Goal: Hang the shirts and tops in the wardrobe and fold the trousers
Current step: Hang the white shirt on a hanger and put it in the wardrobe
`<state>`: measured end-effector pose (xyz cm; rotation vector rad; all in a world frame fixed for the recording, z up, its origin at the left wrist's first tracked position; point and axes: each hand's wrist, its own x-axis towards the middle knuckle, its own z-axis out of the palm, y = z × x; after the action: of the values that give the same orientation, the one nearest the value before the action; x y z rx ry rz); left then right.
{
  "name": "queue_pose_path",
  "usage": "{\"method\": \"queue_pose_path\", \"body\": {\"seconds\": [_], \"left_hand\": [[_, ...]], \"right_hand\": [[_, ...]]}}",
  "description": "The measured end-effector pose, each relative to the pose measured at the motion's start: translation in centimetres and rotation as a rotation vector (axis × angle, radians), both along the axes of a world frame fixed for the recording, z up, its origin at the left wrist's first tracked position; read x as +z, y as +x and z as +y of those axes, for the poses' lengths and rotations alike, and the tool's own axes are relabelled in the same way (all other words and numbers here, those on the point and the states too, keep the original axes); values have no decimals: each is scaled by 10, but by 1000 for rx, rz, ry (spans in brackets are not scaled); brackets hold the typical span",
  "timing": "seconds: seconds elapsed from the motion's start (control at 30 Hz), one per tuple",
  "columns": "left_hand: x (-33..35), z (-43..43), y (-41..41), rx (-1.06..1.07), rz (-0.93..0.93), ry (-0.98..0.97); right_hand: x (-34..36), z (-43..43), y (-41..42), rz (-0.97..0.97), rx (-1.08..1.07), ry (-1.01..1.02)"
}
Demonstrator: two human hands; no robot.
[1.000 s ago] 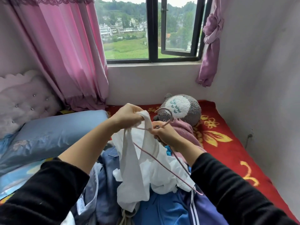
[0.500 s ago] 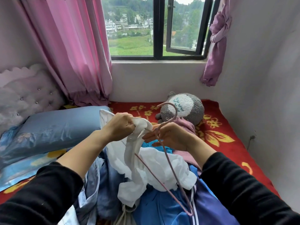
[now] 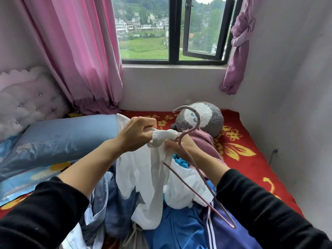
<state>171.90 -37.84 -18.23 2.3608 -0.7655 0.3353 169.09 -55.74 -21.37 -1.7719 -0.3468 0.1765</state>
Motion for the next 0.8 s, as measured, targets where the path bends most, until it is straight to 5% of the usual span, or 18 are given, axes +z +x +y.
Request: {"method": "queue_pose_path", "body": {"seconds": [0.33, 0.5, 0.6, 0.7, 0.8], "left_hand": [[17, -1, -15, -33, -9, -167], [11, 27, -11, 88, -52, -53], [5, 41, -9, 154, -19, -28], [5, 41, -10, 143, -1, -57], [6, 35, -15, 117, -17, -38]], "right_hand": [[-45, -3, 20, -17, 0, -566], [-29, -27, 8, 140, -236, -108], [-12, -37, 2, 149, -55, -29], [-15, -45, 7, 1, 52, -701], [-22, -43, 7, -361, -285, -1158]]}}
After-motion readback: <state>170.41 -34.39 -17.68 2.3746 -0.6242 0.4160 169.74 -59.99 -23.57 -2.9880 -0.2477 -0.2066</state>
